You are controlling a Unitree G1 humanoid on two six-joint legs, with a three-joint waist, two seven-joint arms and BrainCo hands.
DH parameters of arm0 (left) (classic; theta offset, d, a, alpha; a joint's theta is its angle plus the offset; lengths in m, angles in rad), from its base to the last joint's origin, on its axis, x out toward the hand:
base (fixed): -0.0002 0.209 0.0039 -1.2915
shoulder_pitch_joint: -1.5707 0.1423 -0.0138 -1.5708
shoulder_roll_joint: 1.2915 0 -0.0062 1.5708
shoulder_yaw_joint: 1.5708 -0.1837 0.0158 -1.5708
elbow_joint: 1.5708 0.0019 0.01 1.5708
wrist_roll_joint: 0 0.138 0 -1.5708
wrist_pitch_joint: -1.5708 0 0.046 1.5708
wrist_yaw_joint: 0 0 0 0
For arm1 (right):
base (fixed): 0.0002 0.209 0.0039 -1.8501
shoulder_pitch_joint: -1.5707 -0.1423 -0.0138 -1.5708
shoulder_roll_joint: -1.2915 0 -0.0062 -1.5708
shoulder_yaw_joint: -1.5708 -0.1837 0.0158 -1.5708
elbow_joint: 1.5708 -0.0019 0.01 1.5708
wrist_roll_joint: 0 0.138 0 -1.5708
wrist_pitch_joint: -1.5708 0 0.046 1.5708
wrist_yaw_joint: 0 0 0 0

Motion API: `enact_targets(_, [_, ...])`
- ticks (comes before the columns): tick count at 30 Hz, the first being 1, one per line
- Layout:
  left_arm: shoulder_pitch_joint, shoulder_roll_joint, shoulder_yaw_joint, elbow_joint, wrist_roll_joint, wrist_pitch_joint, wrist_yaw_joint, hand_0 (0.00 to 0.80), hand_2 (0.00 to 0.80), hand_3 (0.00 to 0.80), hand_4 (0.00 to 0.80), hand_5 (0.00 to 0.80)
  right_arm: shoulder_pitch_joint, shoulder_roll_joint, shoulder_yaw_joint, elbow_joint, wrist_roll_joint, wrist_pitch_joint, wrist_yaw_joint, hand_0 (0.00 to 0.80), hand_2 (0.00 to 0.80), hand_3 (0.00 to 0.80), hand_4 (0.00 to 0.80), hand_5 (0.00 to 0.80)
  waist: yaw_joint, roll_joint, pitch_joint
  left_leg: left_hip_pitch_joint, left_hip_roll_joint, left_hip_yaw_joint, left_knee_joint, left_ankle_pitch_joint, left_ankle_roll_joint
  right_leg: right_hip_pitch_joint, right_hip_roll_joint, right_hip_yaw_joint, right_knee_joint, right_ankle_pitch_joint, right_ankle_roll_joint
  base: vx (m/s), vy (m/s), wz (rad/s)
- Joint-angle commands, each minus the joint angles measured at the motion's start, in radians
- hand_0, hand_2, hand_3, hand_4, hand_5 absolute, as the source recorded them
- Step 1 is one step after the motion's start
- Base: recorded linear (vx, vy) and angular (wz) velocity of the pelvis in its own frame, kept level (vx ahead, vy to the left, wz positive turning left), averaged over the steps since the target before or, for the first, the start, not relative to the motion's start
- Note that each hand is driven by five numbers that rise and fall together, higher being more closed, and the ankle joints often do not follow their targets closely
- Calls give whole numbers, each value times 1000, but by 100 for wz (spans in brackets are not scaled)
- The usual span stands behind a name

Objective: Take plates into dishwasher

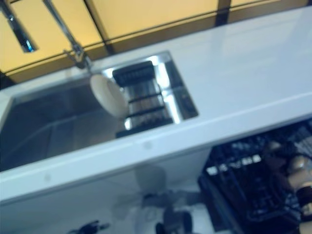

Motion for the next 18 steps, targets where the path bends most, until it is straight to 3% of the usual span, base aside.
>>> enact_targets(1, [-5,31,-17,34,-1,5,-5,0,0,0,0,0,-42,-25,1,26,-17,9,-35,0,0,0,0,0,25,-66,-62,10,17,-55,-3,-72,-20,36,-65,-39,3,-74,95,0,0,0])
enact_targets(18, [12,42,10,57,25,9,7,0,0,0,0,0,79,-135,-123,-67,-4,49,-29,0,0,0,0,0,5,-144,-103,38,33,-33,-3,-81,-21,63,-46,-17,3,-76,99,7,17,0])
